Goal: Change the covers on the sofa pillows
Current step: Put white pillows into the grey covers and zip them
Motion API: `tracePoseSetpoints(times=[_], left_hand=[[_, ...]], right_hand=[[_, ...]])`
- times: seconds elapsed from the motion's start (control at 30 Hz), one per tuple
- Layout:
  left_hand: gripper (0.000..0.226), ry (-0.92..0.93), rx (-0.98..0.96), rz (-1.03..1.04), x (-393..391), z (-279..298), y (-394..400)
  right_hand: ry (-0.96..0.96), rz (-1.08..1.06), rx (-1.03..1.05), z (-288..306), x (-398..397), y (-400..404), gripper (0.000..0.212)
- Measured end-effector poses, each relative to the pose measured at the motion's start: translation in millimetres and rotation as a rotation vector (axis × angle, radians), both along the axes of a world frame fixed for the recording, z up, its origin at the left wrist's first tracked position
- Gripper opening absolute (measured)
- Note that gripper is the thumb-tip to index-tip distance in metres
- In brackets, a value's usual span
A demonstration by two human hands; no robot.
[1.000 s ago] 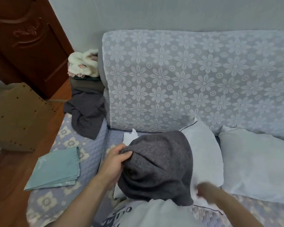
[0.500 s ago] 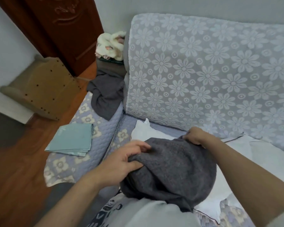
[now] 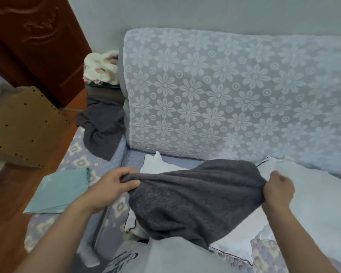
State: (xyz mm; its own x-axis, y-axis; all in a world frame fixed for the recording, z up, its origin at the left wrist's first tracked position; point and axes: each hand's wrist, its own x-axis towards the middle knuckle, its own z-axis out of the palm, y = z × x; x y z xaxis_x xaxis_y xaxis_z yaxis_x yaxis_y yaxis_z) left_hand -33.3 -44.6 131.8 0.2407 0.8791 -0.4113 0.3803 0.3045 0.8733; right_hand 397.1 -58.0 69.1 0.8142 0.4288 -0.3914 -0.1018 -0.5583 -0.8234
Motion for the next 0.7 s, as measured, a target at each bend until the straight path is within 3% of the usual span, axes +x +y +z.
tracePoseSetpoints(times=[0.07,0.1,0.17,0.23,0.3,0.37,0.4,0.5,0.57,0.63,0.7], left_hand=[[0.009,0.012,-0.002,0.056,-1,-6,9],[0.007,0.029,0.017,0.079,2,-9,15],[0.009,0.045,0.059,0.131,13,-18,25],[0.011,0.061,0.095,0.152,21,-23,31],[0.016,0.086,0.135,0.133,26,-21,34],[0.023,0.073,0.199,0.13,26,-14,36],[0.023,0.077,0.238,0.132,26,-9,36],[0.019,0.153,0.332,0.141,25,-3,39],[0.016,0.196,0.343,0.156,24,-7,42],[0.016,0.215,0.352,0.165,30,-11,41],[0.019,0.207,0.339,0.136,37,-14,39]], right_hand=[[0.559,-0.057,-0.018,-1,-4,-14,0.019],[0.749,0.035,-0.065,-4,-7,-21,0.026],[0.874,0.226,-0.106,-9,-12,-30,0.044],[0.849,0.373,-0.085,1,-21,-28,0.043],[0.584,0.446,0.039,22,-28,-13,0.031],[0.275,0.315,0.287,48,-27,5,0.027],[0.22,0.187,0.415,64,-26,9,0.027],[0.265,-0.137,0.655,85,-23,-3,0.024],[0.219,-0.277,0.59,68,-32,-24,0.03],[0.183,-0.379,0.39,25,-43,-47,0.034],[0.328,-0.372,0.106,-27,-52,-70,0.03]])
